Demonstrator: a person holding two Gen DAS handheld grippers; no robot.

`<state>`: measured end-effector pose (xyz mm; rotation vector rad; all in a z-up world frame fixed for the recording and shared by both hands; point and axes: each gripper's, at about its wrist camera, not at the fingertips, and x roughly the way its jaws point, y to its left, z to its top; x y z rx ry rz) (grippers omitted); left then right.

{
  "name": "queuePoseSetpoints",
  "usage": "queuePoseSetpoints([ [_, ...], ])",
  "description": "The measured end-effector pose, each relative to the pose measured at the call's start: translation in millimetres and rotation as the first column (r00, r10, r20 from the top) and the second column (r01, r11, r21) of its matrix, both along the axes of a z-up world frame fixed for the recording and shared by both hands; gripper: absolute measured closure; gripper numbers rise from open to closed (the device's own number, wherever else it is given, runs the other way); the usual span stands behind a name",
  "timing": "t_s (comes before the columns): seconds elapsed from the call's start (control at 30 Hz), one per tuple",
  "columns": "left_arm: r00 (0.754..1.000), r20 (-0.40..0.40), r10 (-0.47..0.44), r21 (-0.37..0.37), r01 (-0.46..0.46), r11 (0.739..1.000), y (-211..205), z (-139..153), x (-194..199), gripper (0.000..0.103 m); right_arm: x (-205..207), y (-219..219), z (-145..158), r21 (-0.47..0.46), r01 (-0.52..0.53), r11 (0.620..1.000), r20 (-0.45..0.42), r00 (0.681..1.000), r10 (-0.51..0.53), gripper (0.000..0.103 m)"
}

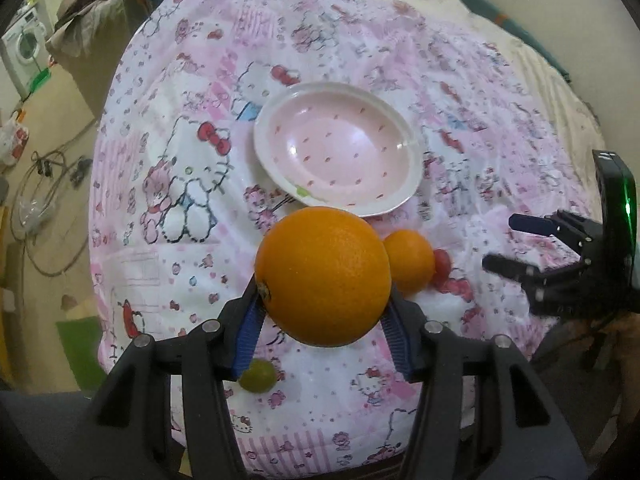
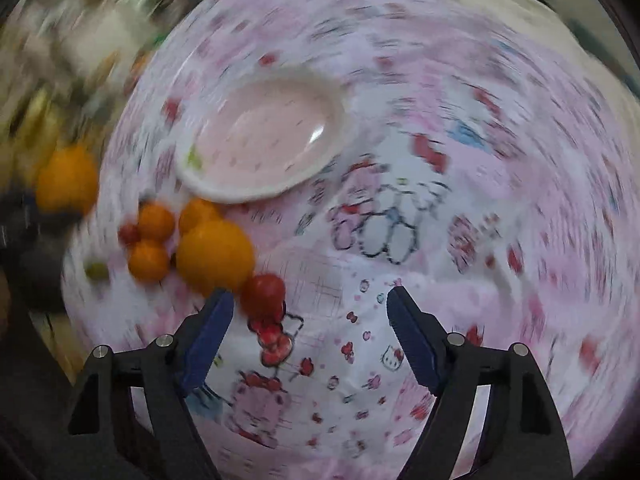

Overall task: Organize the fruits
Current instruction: 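Lift the large orange with the left gripper while the right gripper grasps a red tomato, then carry the red tomato onto the plate and open the right gripper while left holds orange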

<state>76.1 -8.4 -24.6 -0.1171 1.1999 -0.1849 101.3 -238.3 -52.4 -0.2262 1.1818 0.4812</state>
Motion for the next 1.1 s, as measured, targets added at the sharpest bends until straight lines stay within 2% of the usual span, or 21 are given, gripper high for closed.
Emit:
queuePoseSetpoints([
  [0.03, 1.0, -0.014, 0.01, 0.01, -0.01, 1.0, 0.9, -2.5, 1.1, 0.053, -1.1, 10.2, -6.4, -0.041, -0.082, 0.996, 0.003, 0.997, 0.082, 0.025],
  [0.1, 1.0, -0.025, 0.018, 0.02, -0.018, 1.0, 2.4, -5.4, 2.1, 0.053, -1.6, 22.1, -15.7, -0.083, -0.174, 0.981, -0.007, 0.985, 0.174, 0.026],
  [0.27, 0.998, -0.029, 0.051, 0.019, -0.05, 0.999, 10.4, -8.3, 3.0, 0.053, -2.7, 48.6, -44.6, -0.141, -0.401, 0.905, -0.076, 0.916, 0.394, 0.033],
  [0.33, 0.998, -0.028, 0.059, 0.024, -0.058, 0.998, 12.6, -9.1, 3.7, 0.053, -5.1, 55.2, -50.4, -0.161, -0.459, 0.874, -0.079, 0.889, 0.452, 0.035],
  [0.47, 0.997, -0.037, 0.069, 0.029, -0.068, 0.997, 15.4, -11.6, 5.0, 0.053, -3.6, 64.7, -65.6, -0.196, -0.545, 0.815, -0.106, 0.838, 0.535, 0.039],
  [0.5, 0.997, -0.04, 0.071, 0.029, -0.07, 0.997, 16.3, -12.4, 5.2, 0.053, -3.9, 65.9, -67.6, -0.192, -0.551, 0.812, -0.111, 0.834, 0.54, 0.041],
  [0.6, 0.996, -0.047, 0.08, 0.028, -0.079, 0.997, 18.3, -13.5, 4.6, 0.053, -0.9, 67.9, -74.3, -0.166, -0.57, 0.805, -0.134, 0.822, 0.554, 0.059],
  [0.67, 0.996, -0.047, 0.081, 0.028, -0.08, 0.996, 18.4, -13.4, 3.4, 0.053, -3.4, 67.5, -76.3, -0.157, -0.584, 0.797, -0.138, 0.812, 0.568, 0.062],
  [0.77, 0.996, -0.045, 0.081, 0.029, -0.08, 0.996, 19.4, -13.1, 2.5, 0.053, -1.2, 63.3, -74.1, -0.148, -0.575, 0.805, -0.138, 0.818, 0.559, 0.062],
  [0.9, 0.995, -0.046, 0.089, 0.035, -0.088, 0.996, 19.6, -12.4, 1.1, 0.053, -0.8, 46.8, -58.4, -0.128, -0.53, 0.838, -0.12, 0.847, 0.517, 0.062],
  [1.1, 0.996, -0.034, 0.085, 0.06, -0.083, 0.995, 19.7, -4.7, -1.1, 0.053, -7.4, 27.2, -20.3, -0.067, -0.392, 0.917, -0.038, 0.92, 0.391, 0.062],
])
